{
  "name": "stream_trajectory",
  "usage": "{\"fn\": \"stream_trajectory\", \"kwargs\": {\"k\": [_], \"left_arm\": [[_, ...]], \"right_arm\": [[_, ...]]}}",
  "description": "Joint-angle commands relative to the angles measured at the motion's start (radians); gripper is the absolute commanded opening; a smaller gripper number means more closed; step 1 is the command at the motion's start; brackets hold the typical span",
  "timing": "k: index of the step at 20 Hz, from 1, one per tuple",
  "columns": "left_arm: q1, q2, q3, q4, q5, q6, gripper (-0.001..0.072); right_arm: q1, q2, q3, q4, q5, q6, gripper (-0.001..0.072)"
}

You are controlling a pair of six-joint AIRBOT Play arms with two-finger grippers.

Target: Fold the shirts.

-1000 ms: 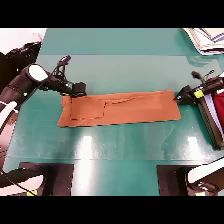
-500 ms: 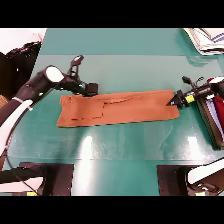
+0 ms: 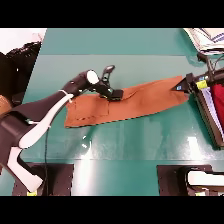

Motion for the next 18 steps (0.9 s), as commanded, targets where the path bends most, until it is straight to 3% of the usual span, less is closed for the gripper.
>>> {"fn": "stream_trajectory", "kwargs": {"k": [1,11,18], "left_arm": [[-0.059,-0.092,0.091,-0.024,-0.011,0.000,0.0026],[-0.062,-0.089,0.105,-0.015,-0.039,0.002,0.0026],[0.048,0.055,0.147,0.065,-0.124,0.001,0.0026]], "right_arm": [[0.087,0.054,0.111,0.002,-0.003,0.064,0.0013],[0.328,-0.065,0.462,0.001,0.024,0.121,0.0013],[0.411,-0.085,0.500,0.003,0.022,0.119,0.0013]]}}
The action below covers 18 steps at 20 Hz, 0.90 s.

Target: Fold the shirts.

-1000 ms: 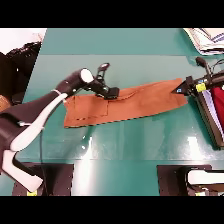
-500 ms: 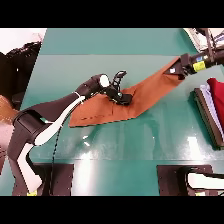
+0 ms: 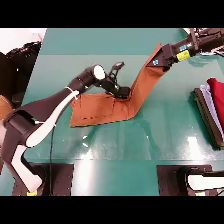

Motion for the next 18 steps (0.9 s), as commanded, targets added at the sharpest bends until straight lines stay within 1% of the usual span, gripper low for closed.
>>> {"fn": "stream_trajectory", "kwargs": {"k": [1,3,5,7,9,10,11,12,13,14,16,18], "left_arm": [[0.084,0.099,0.008,0.097,-0.053,0.000,0.0026],[0.168,0.180,0.008,0.182,-0.097,0.001,0.0026],[0.266,0.270,0.008,0.249,-0.144,0.001,0.0026],[0.370,0.365,0.008,0.293,-0.175,0.001,0.0027],[0.452,0.445,0.008,0.312,-0.194,0.002,0.0027],[0.491,0.484,0.008,0.312,-0.200,0.001,0.0027],[0.521,0.516,0.008,0.312,-0.205,0.001,0.0027],[0.547,0.544,0.008,0.312,-0.212,0.002,0.0027],[0.565,0.566,0.008,0.312,-0.220,0.002,0.0027],[0.581,0.584,0.008,0.312,-0.230,0.002,0.0027],[0.587,0.602,0.008,0.322,-0.251,0.009,0.0027],[0.587,0.600,0.008,0.315,-0.281,0.020,0.0027]], "right_arm": [[0.051,-0.005,0.014,0.003,-0.007,-0.001,0.0013],[0.104,-0.006,0.014,0.003,-0.047,-0.024,0.0013],[0.193,-0.010,0.014,0.004,-0.137,-0.055,0.0014],[0.309,-0.041,0.014,0.027,-0.231,-0.095,0.0014],[0.436,-0.109,0.014,0.070,-0.315,-0.147,0.0019],[0.498,-0.154,0.015,0.096,-0.356,-0.196,0.0143],[0.549,-0.196,0.015,0.116,-0.396,-0.241,0.0396],[0.589,-0.237,0.016,0.135,-0.434,-0.271,0.0581],[0.613,-0.271,0.031,0.133,-0.442,-0.271,0.0601],[0.620,-0.299,0.062,0.124,-0.433,-0.270,0.0592],[0.587,-0.303,0.100,0.085,-0.374,-0.252,0.0521],[0.524,-0.268,0.092,-0.055,-0.289,-0.190,0.0521]]}}
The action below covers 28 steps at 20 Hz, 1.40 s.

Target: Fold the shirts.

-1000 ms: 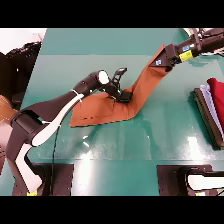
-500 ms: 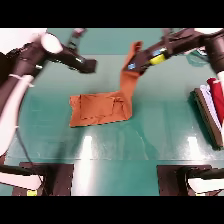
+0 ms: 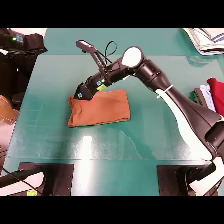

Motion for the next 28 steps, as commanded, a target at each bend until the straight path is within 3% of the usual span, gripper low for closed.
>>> {"fn": "stream_trajectory", "kwargs": {"k": [1,3,8,10,11,16,21,22,23,24,25,26,27,28], "left_arm": [[0.023,0.025,-0.004,0.005,-0.053,0.013,0.0027],[0.023,0.025,-0.014,0.003,-0.060,0.013,0.0027],[0.023,0.024,-0.024,-0.005,-0.059,0.013,0.0027],[0.023,0.024,-0.024,-0.005,-0.058,0.013,0.0027],[0.023,0.024,-0.024,-0.005,-0.058,0.013,0.0027],[0.023,0.024,-0.024,-0.005,-0.056,0.021,0.0027],[0.023,0.024,-0.024,-0.005,-0.056,0.033,0.0027],[0.023,0.024,-0.024,-0.005,-0.057,0.045,0.0027],[0.023,0.024,-0.024,-0.005,-0.060,0.046,0.0027],[0.023,0.024,-0.024,-0.005,-0.060,0.046,0.0027],[0.023,0.024,-0.024,-0.006,-0.060,0.045,0.0027],[0.023,0.024,-0.024,-0.008,-0.061,0.045,0.0027],[0.023,0.024,-0.024,-0.013,-0.063,0.045,0.0027],[0.020,0.024,-0.024,-0.016,-0.065,0.045,0.0027]], "right_arm": [[-0.069,0.024,-0.011,-0.192,0.109,0.062,0.0521],[-0.165,0.085,-0.108,-0.279,0.152,0.092,0.0521],[-0.431,0.208,-0.471,-0.279,0.094,0.183,0.0525],[-0.499,0.206,-0.589,-0.245,0.063,0.189,0.0670],[-0.521,0.193,-0.633,-0.207,0.055,0.189,0.0703],[-0.506,0.082,-0.741,0.067,-0.021,0.169,0.0696],[-0.352,-0.037,-0.610,0.130,-0.073,0.169,0.0693],[-0.322,-0.057,-0.577,0.146,-0.089,0.169,0.0643],[-0.294,-0.077,-0.543,0.160,-0.107,0.169,0.0513],[-0.274,-0.092,-0.514,0.173,-0.122,0.169,0.0442],[-0.257,-0.105,-0.485,0.172,-0.132,0.168,0.0428],[-0.249,-0.114,-0.462,0.171,-0.137,0.168,0.0331],[-0.249,-0.115,-0.446,0.163,-0.142,0.167,0.0122],[-0.253,-0.113,-0.436,0.165,-0.145,0.157,0.0015]]}}
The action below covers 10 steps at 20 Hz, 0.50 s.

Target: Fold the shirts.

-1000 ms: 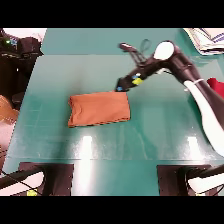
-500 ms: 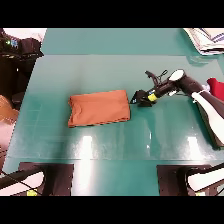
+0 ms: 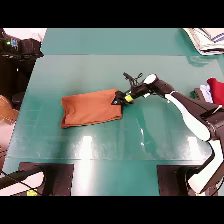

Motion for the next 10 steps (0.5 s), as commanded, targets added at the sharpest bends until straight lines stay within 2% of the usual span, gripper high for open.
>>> {"fn": "stream_trajectory", "kwargs": {"k": [1,5,10], "left_arm": [[-0.010,0.001,0.000,-0.011,-0.009,0.004,0.0027],[-0.103,0.001,0.000,-0.011,-0.014,0.003,0.0027],[-0.267,0.001,0.000,-0.011,0.068,0.000,0.0027]], "right_arm": [[0.010,-0.018,0.069,0.019,-0.025,-0.019,0.0014],[-0.129,0.074,0.082,-0.067,-0.019,-0.011,0.0013],[-0.468,0.285,0.082,-0.253,0.036,0.022,0.0013]]}}
